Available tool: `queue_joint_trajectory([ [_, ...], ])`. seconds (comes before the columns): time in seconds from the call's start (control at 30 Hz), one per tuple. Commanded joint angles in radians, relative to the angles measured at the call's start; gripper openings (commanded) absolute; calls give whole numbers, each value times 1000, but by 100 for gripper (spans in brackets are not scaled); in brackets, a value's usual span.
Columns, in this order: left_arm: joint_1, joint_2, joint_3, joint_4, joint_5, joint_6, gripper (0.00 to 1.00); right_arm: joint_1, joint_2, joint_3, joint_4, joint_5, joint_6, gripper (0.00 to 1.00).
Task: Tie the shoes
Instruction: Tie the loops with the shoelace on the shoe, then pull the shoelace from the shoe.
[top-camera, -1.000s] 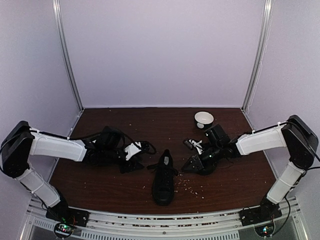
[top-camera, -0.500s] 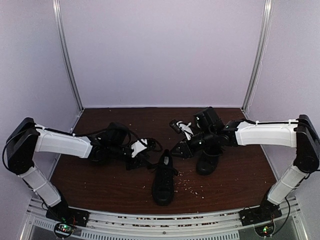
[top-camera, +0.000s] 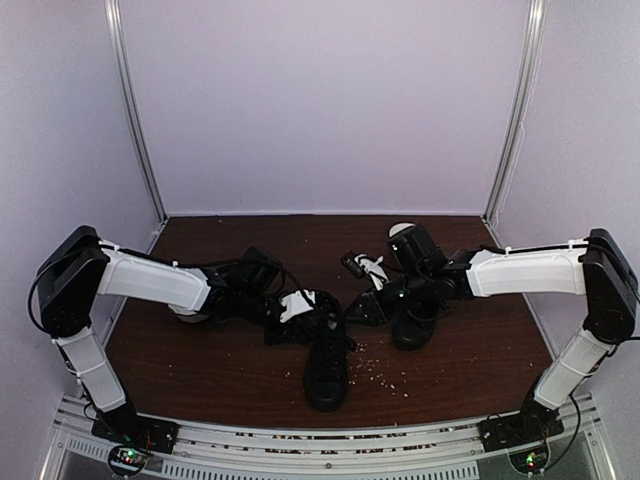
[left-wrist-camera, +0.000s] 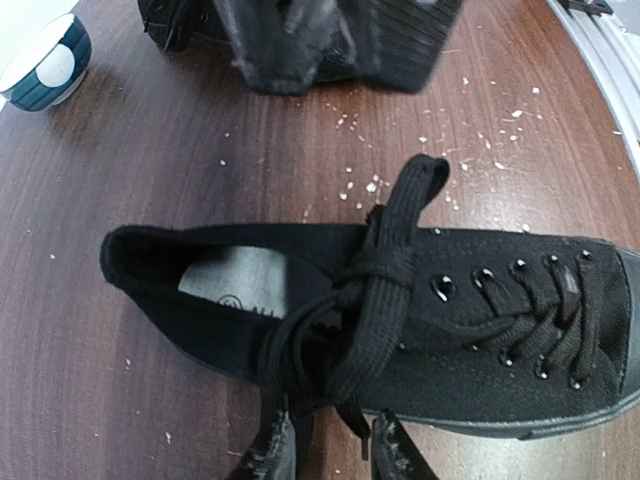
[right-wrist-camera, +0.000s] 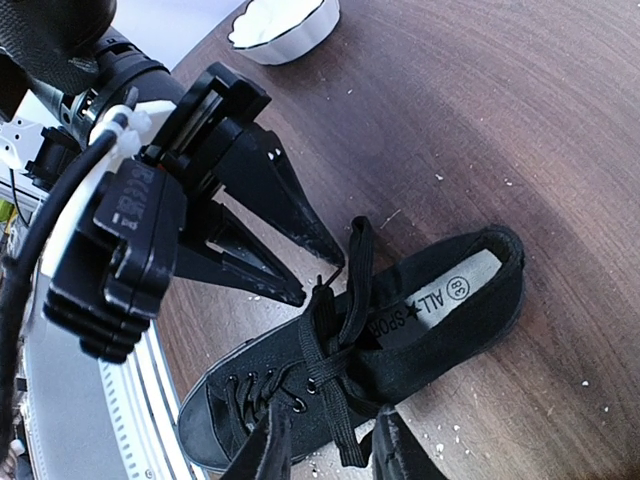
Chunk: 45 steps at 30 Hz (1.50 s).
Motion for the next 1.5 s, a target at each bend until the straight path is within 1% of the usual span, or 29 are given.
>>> queue_joint_trajectory([
  [0.0, -8, 22, 35, 19, -49, 19, 26, -12, -17, -17, 28, -24, 10, 28],
  [0.23, -24, 37, 48, 29, -89, 19, 26, -18, -19, -28, 43, -39, 18, 28],
  [0.57, -32, 13, 37, 85, -138, 8, 25, -19, -13, -33, 44, -56, 18, 27],
  [0.73, -36, -7, 22, 98, -97, 19, 25, -19, -12, -34, 44, -60, 18, 27],
  [0.83, -36, -12, 13, 95, -78, 23, 19, -21, -12, -35, 45, -64, 16, 27],
  [0.97, -38, -40, -14, 100, -52, 38, 5, -24, -12, -35, 43, -69, 16, 27],
  [1.03, -38, -61, -31, 102, -56, 45, 2, -26, -10, -34, 42, -71, 18, 26],
  [1.13, -37, -81, -46, 90, -66, 40, 0, -31, -10, -33, 41, -74, 19, 26],
  [1.47, -36, -108, -96, 43, -97, -20, 0, -48, -20, -46, 49, -91, 33, 26],
])
